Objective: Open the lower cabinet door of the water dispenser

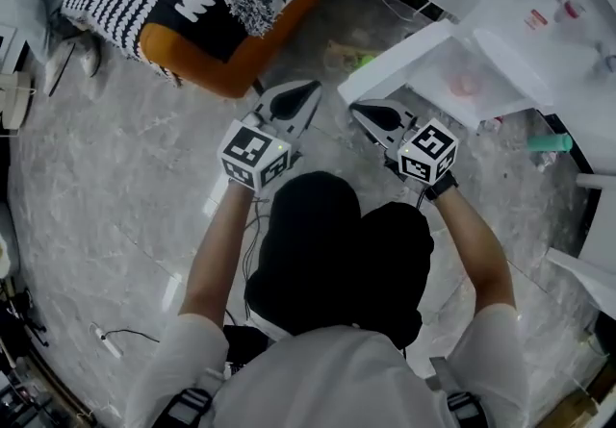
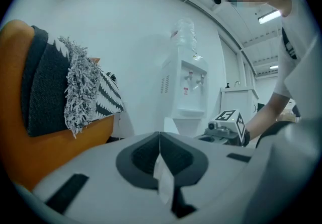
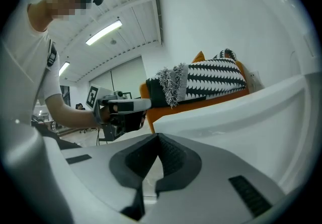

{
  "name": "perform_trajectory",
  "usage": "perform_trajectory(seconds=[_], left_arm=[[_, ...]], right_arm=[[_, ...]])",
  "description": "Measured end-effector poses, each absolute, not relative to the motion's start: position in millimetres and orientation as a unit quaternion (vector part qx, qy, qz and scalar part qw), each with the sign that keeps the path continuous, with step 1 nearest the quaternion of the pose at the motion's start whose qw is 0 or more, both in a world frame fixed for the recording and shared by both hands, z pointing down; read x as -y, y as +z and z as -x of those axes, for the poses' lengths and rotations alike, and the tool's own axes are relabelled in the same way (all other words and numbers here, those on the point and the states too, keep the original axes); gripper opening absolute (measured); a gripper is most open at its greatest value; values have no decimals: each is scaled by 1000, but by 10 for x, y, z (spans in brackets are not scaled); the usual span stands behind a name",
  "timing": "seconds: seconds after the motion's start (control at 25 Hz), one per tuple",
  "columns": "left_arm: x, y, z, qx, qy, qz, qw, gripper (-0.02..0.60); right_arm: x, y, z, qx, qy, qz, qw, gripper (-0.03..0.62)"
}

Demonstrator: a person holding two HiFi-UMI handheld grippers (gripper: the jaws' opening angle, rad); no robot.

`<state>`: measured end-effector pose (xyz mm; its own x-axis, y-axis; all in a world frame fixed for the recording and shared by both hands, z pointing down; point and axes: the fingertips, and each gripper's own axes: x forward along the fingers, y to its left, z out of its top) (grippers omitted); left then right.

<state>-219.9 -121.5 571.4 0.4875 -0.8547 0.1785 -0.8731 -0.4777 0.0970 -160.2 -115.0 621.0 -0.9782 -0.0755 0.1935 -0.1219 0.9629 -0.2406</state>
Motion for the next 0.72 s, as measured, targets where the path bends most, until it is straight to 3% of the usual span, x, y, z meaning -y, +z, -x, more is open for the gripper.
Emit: perform_trajectory(seconds=[0.72], left_arm=[[1102,5688,2606,553,41,-827,89,14]], right_arm=[[1746,6198,2386,981,154,-102,68,8]])
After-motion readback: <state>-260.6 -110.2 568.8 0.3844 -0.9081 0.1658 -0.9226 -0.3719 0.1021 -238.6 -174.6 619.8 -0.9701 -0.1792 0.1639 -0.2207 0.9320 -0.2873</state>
